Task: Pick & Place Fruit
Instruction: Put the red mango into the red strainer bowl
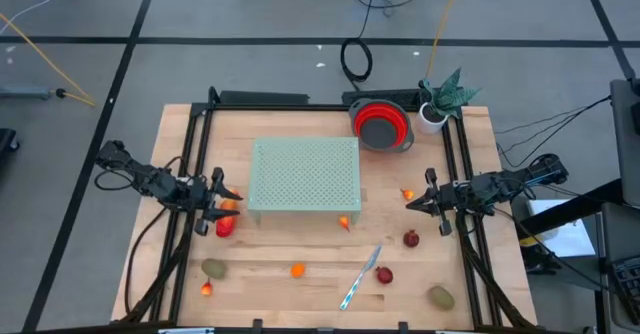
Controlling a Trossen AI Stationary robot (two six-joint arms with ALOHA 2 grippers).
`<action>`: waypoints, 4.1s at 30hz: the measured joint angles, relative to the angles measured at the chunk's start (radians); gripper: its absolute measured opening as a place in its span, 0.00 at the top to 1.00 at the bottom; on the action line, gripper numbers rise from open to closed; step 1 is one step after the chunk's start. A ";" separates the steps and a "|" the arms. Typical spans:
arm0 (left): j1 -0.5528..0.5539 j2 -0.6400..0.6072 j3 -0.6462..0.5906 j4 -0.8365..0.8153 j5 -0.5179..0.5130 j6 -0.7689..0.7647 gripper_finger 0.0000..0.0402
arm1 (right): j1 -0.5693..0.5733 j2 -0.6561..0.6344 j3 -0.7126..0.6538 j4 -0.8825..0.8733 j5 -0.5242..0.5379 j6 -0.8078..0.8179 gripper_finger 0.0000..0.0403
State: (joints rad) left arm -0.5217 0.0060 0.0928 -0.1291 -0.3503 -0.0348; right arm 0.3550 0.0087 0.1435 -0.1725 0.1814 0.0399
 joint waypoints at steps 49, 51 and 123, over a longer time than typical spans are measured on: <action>-0.016 0.535 0.658 -0.490 0.011 -0.863 0.57 | 0.000 0.000 -0.001 0.090 0.000 0.000 0.99; -0.024 0.578 0.708 -0.569 0.012 -0.925 0.57 | 0.000 0.000 -0.001 0.090 0.000 0.000 0.99; -0.064 1.165 0.842 -1.253 0.140 -1.567 0.12 | 0.000 0.000 0.001 0.090 0.000 0.000 0.99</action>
State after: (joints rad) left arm -0.5859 1.1711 0.9348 -1.3816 -0.2100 -1.6017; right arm 0.3552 0.0088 0.1440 -0.0830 0.1810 0.0402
